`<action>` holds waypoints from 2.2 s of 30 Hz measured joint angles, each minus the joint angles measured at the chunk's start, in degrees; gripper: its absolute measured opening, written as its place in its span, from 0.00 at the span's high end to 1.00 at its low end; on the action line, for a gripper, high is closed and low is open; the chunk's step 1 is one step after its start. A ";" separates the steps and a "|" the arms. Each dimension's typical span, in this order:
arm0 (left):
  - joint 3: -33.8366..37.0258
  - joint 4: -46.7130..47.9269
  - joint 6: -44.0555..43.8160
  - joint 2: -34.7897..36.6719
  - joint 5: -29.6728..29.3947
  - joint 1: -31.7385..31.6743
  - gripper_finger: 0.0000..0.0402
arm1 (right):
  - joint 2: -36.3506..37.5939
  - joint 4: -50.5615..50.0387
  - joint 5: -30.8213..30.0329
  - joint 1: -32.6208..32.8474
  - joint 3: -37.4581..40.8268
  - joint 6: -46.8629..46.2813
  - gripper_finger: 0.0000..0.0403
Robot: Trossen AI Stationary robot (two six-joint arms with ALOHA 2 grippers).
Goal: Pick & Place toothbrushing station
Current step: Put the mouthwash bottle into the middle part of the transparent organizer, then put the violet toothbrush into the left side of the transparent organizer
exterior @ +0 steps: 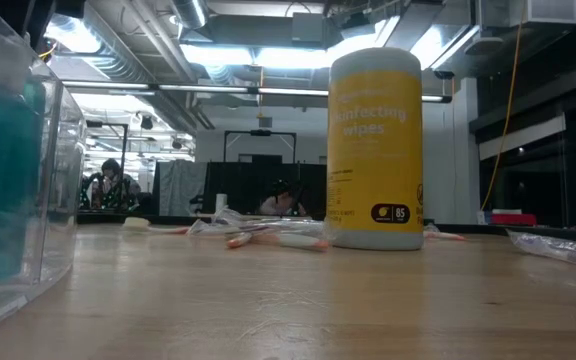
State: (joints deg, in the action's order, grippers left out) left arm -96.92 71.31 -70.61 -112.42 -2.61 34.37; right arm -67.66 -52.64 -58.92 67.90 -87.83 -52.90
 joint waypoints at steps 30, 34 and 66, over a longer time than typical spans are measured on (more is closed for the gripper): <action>0.00 5.70 -13.75 9.19 -21.34 -1.64 0.60 | -0.20 1.53 -1.22 0.00 0.00 1.33 0.48; 0.29 20.34 -20.93 10.89 -16.59 -3.18 0.63 | -0.20 1.61 -2.13 0.00 0.00 1.31 0.48; 20.74 1.68 -59.89 12.52 -3.98 -11.98 0.76 | -0.37 3.44 -7.65 1.75 0.00 4.96 0.48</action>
State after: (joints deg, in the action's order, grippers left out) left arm -76.18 72.99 -130.50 -99.90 -6.59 22.39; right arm -68.03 -49.20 -66.56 69.65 -87.83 -47.94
